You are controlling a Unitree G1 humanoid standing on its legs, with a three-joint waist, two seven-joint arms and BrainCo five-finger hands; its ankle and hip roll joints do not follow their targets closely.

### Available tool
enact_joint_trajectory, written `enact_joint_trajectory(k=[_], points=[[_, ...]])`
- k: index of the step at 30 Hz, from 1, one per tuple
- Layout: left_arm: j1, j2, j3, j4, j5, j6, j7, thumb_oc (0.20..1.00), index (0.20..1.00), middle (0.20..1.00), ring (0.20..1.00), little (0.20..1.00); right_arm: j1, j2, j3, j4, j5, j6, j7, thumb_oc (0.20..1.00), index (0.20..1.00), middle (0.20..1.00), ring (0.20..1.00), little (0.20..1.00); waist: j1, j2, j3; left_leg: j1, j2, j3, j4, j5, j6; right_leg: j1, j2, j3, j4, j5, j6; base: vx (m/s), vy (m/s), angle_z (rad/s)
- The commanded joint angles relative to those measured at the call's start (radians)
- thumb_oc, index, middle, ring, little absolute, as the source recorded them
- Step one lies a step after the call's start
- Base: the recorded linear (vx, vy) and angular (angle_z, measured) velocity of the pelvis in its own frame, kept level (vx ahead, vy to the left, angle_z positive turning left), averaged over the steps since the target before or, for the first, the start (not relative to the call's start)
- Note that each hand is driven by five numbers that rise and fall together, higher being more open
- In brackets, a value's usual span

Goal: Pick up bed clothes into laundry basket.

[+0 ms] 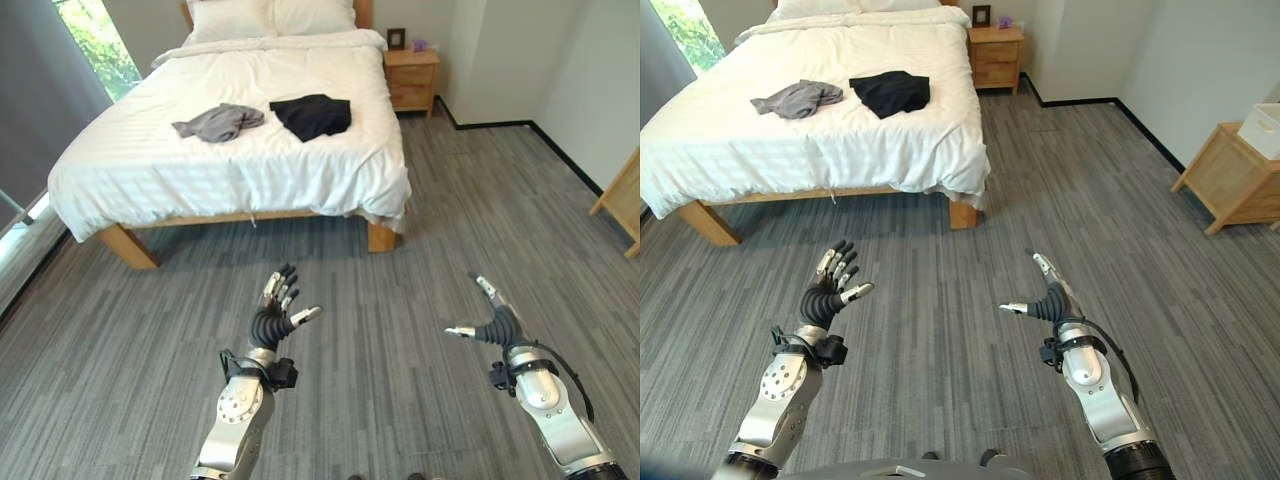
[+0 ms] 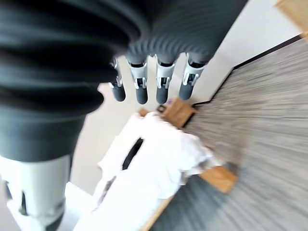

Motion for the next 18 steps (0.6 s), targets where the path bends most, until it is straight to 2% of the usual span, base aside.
enact_joint_trajectory(k=[1, 6, 7, 8, 9, 10, 11, 12, 13, 14, 15, 16, 17, 18], points=[[-0.013, 0.036, 0.018, -0.073, -0.003, -0.066, -0.006, 1.0, 1.0, 1.0, 1.0, 1.0, -0.013, -0.005, -0.015, -0.095, 0.042, -0.074, 0.014, 1.0, 1.0, 1.0, 1.0, 1.0, 0.018, -0.063, 0.008, 0.006, 0.091, 0.011, -0.054, 0.037, -0.118, 0.097, -0.085, -0.006, -0.153, 0.111, 0.129, -0.01, -0.015, 0.08], [-0.04, 0.047, -0.006, -0.048, -0.048, -0.049, 0.006, 1.0, 1.0, 1.0, 1.0, 1.0, -0.035, -0.004, 0.0, -0.114, 0.077, -0.066, 0.015, 1.0, 1.0, 1.0, 1.0, 1.0, 0.014, -0.071, 0.041, -0.023, 0.099, -0.006, -0.054, 0.05, -0.119, 0.073, -0.065, -0.003, -0.153, 0.108, 0.118, -0.08, -0.089, 0.14], [-0.078, 0.054, -0.026, -0.052, -0.065, -0.038, 0.024, 1.0, 1.0, 1.0, 1.0, 1.0, -0.079, -0.008, 0.009, -0.14, 0.098, -0.066, -0.007, 1.0, 1.0, 1.0, 1.0, 1.0, 0.017, -0.082, 0.117, -0.1, 0.103, -0.016, 0.071, 0.037, -0.13, 0.055, -0.069, 0.005, -0.143, 0.106, 0.097, -0.21, -0.107, 0.0], [-0.082, 0.054, -0.025, -0.051, -0.065, -0.038, 0.024, 1.0, 1.0, 1.0, 1.0, 1.0, -0.082, -0.008, 0.007, -0.14, 0.098, -0.065, -0.008, 1.0, 1.0, 1.0, 1.0, 1.0, 0.016, -0.081, 0.119, -0.112, 0.104, -0.019, 0.092, 0.028, -0.13, 0.054, -0.068, 0.003, -0.143, 0.106, 0.096, -0.25, -0.189, 0.03], [-0.095, 0.047, -0.039, -0.06, -0.064, -0.037, 0.022, 1.0, 1.0, 1.0, 1.0, 1.0, -0.093, -0.014, 0.004, -0.159, 0.117, -0.073, -0.016, 1.0, 1.0, 1.0, 1.0, 1.0, 0.021, -0.083, 0.16, -0.189, 0.117, -0.027, 0.234, 0.033, -0.171, 0.065, -0.063, 0.002, -0.146, 0.093, 0.074, -0.05, -0.128, 0.17], [-0.096, 0.044, -0.044, -0.068, -0.057, -0.038, 0.02, 1.0, 1.0, 1.0, 1.0, 1.0, -0.097, -0.02, 0.003, -0.17, 0.124, -0.073, -0.013, 1.0, 1.0, 1.0, 1.0, 1.0, 0.029, -0.074, 0.185, -0.257, 0.125, -0.052, 0.361, 0.079, -0.193, 0.082, -0.051, 0.001, -0.15, 0.084, 0.058, -0.03, -0.177, 0.2], [-0.094, 0.039, -0.051, -0.07, -0.051, -0.042, 0.02, 1.0, 1.0, 1.0, 1.0, 1.0, -0.098, -0.024, 0.005, -0.18, 0.134, -0.08, -0.013, 1.0, 1.0, 1.0, 1.0, 1.0, 0.043, -0.073, 0.209, -0.308, 0.116, -0.076, 0.456, 0.162, -0.221, 0.099, -0.044, 0.003, -0.152, 0.077, 0.047, 0.02, -0.146, 0.17], [-0.091, 0.031, -0.06, -0.064, -0.055, -0.044, 0.014, 1.0, 1.0, 1.0, 1.0, 1.0, -0.098, -0.029, 0.007, -0.183, 0.139, -0.079, -0.009, 1.0, 1.0, 1.0, 1.0, 1.0, 0.048, -0.075, 0.226, -0.354, 0.112, -0.079, 0.507, 0.192, -0.225, 0.109, -0.041, 0.001, -0.153, 0.062, 0.038, 0.03, -0.101, -0.05], [-0.093, 0.03, -0.061, -0.063, -0.055, -0.045, 0.014, 1.0, 1.0, 1.0, 1.0, 1.0, -0.099, -0.03, 0.006, -0.183, 0.139, -0.08, -0.009, 1.0, 1.0, 1.0, 1.0, 1.0, 0.045, -0.071, 0.223, -0.366, 0.114, -0.086, 0.521, 0.187, -0.226, 0.106, -0.037, -0.003, -0.153, 0.061, 0.036, 0.16, -0.112, -0.11], [-0.088, 0.022, -0.079, -0.056, -0.063, -0.04, 0.002, 1.0, 1.0, 1.0, 1.0, 1.0, -0.091, -0.034, 0.005, -0.187, 0.131, -0.075, -0.007, 1.0, 1.0, 1.0, 1.0, 1.0, 0.054, -0.081, 0.231, -0.435, 0.098, -0.065, 0.489, 0.171, -0.197, 0.109, -0.03, 0.005, -0.153, 0.035, 0.035, 0.15, -0.057, -0.11], [-0.088, 0.022, -0.08, -0.056, -0.064, -0.04, 0.001, 1.0, 1.0, 1.0, 1.0, 1.0, -0.09, -0.034, 0.004, -0.188, 0.131, -0.075, -0.007, 1.0, 1.0, 1.0, 1.0, 1.0, 0.056, -0.082, 0.226, -0.438, 0.097, -0.062, 0.491, 0.168, -0.195, 0.106, -0.032, 0.006, -0.153, 0.032, 0.036, 0.28, -0.046, 0.05], [-0.082, 0.02, -0.085, -0.056, -0.066, -0.038, -0.003, 1.0, 1.0, 1.0, 1.0, 1.0, -0.084, -0.034, 0.005, -0.185, 0.132, -0.074, -0.006, 1.0, 1.0, 1.0, 1.0, 1.0, 0.059, -0.082, 0.215, -0.442, 0.096, -0.039, 0.408, 0.147, -0.176, 0.102, -0.029, 0.014, -0.153, 0.018, 0.044, 0.37, 0.097, -0.07], [-0.067, 0.021, -0.098, -0.053, -0.064, -0.035, -0.016, 1.0, 1.0, 1.0, 1.0, 1.0, -0.079, -0.031, 0.014, -0.176, 0.138, -0.076, 0.002, 1.0, 1.0, 1.0, 1.0, 1.0, 0.071, -0.07, 0.189, -0.428, 0.098, -0.004, 0.213, 0.149, -0.157, 0.108, -0.013, 0.035, -0.153, -0.011, 0.061, 0.37, 0.093, -0.1], [-0.066, 0.02, -0.098, -0.053, -0.064, -0.035, -0.016, 1.0, 1.0, 1.0, 1.0, 1.0, -0.079, -0.032, 0.014, -0.175, 0.138, -0.076, 0.002, 1.0, 1.0, 1.0, 1.0, 1.0, 0.074, -0.074, 0.187, -0.419, 0.095, 0.002, 0.195, 0.156, -0.156, 0.107, -0.017, 0.039, -0.153, -0.012, 0.061, 0.4, 0.133, -0.17]])
